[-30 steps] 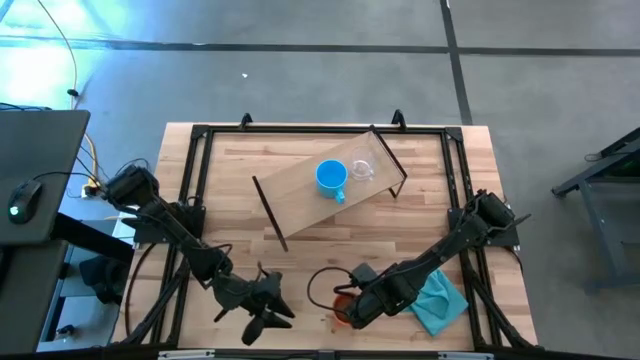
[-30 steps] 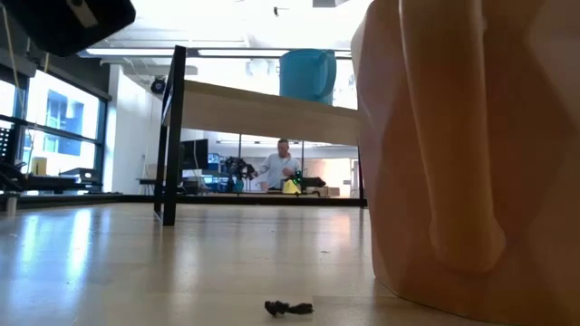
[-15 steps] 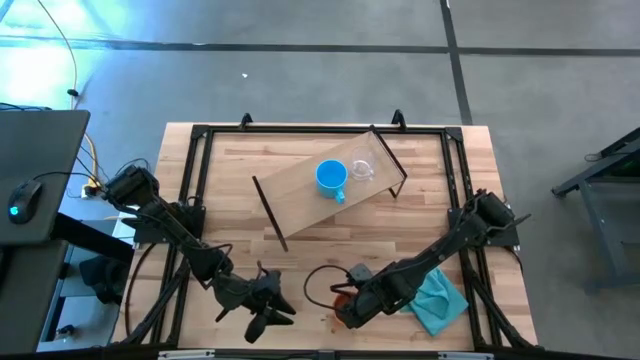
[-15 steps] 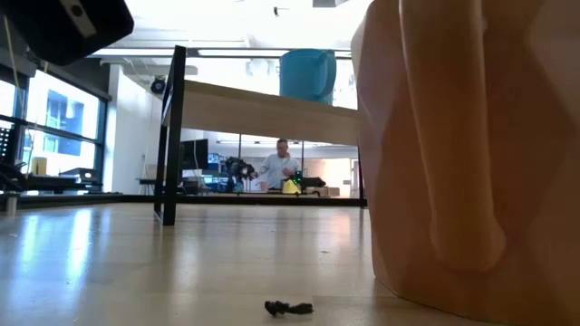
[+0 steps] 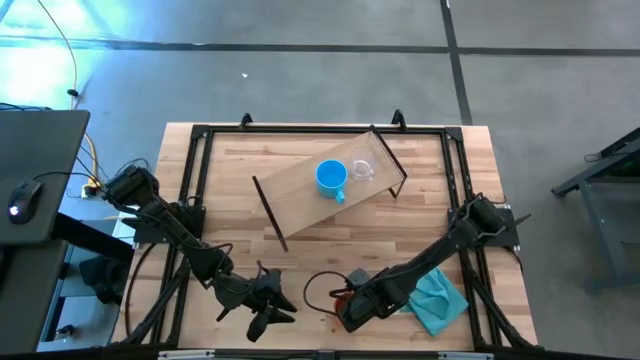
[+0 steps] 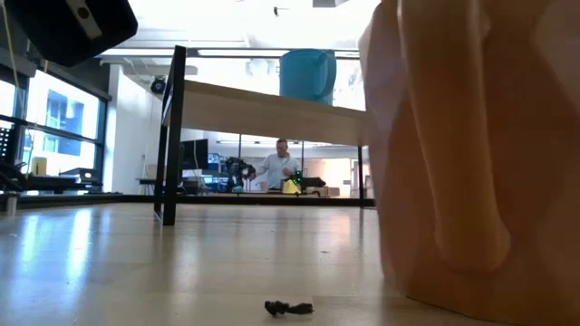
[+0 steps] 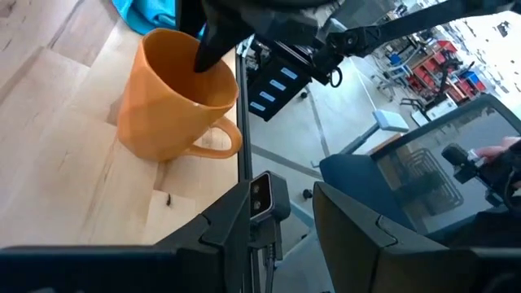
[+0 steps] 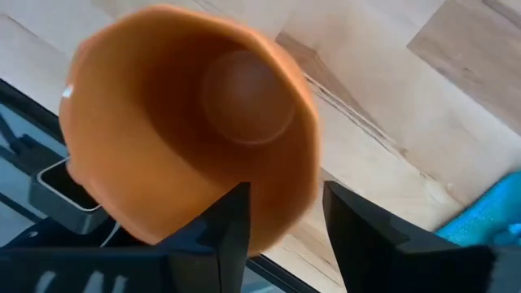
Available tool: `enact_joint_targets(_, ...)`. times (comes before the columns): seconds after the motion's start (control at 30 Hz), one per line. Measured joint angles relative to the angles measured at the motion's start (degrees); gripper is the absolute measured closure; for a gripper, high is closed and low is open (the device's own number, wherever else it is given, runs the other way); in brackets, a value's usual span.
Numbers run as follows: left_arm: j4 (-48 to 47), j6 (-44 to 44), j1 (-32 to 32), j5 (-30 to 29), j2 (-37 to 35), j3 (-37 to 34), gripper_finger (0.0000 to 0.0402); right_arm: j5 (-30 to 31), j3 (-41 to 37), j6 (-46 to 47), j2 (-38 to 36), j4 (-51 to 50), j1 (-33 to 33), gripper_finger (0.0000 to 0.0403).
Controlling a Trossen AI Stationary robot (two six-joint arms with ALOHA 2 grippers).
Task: Stack small to large cups/mugs on shelf
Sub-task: Put the orange mug on the shelf
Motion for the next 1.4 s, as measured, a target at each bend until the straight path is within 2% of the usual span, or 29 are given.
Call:
enact_joint_targets(0.2,0.0,0.0,0.0,0.0,0.0,0.0,0.0277,1.79,0.0,1.98,0.14,0.07,-0.86,0.0285)
enact_joint_targets(0.53,-0.04,0.24,0.0,-0.05,0.0,-0.02,0.0277,3.94,0.0,1.3,0.14,1.19,-2.7,0.0378)
enact_joint_targets(0.63,-0.1,0.32,0.0,-0.06,0.0,-0.02,0.0277,3.93,0.0,-0.03,0.11,1.09,-3.39,0.0395)
enact_joint_targets(1.23,-2.03,0.27,0.0,-0.05,0.0,-0.04,0.0277,3.21,0.02,-13.44,-0.02,-1.68,-11.16,0.0395)
enact_joint_targets(1.4,-2.75,0.11,0.0,-1.59,0.0,-0.04,0.0277,3.04,0.02,-17.1,-0.02,-1.67,-13.67,0.0395)
